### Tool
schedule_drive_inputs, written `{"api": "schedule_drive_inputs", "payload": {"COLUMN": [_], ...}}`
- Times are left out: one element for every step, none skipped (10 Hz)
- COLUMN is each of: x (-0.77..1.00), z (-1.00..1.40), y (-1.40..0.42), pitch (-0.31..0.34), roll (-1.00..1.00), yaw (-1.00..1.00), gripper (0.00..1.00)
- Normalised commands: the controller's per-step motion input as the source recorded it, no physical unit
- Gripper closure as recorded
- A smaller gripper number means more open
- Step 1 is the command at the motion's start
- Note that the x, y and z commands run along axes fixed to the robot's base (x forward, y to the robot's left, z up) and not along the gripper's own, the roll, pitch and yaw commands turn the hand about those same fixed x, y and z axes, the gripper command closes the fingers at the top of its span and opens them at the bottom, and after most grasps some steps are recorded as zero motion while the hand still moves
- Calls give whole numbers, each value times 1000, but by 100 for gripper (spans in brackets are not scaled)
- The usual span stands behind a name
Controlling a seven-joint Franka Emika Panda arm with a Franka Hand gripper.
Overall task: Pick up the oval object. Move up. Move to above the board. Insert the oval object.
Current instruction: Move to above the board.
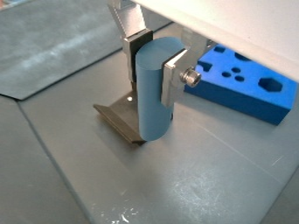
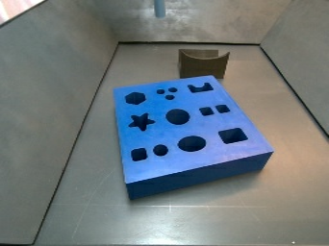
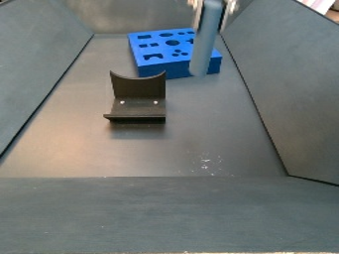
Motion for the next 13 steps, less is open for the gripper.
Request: {"api": "schedule_drive_inputs", "payload": {"x": [-13,-10,-6,0,6,7,10,9,52,56,61,67,71], "z": [1000,1000,1000,926,750,633,403,173,16,15,22,18,20], "y": [161,154,141,122,89,70,47,35,-1000,-1000,-1000,-1000,-1000], "pitch": [64,67,65,66,69,71,69,71,647,611,499,340,244], "roll": [-130,-129,-125,-119,-116,-113,-107,-102,5,21,59,31,25], "yaw": [-6,-14,-23,-28,-31,-34,-36,-37,-412,-377,-226,-86,-44], "gripper": [100,100,100,100,100,100,100,100,100,100,100,100,100]}}
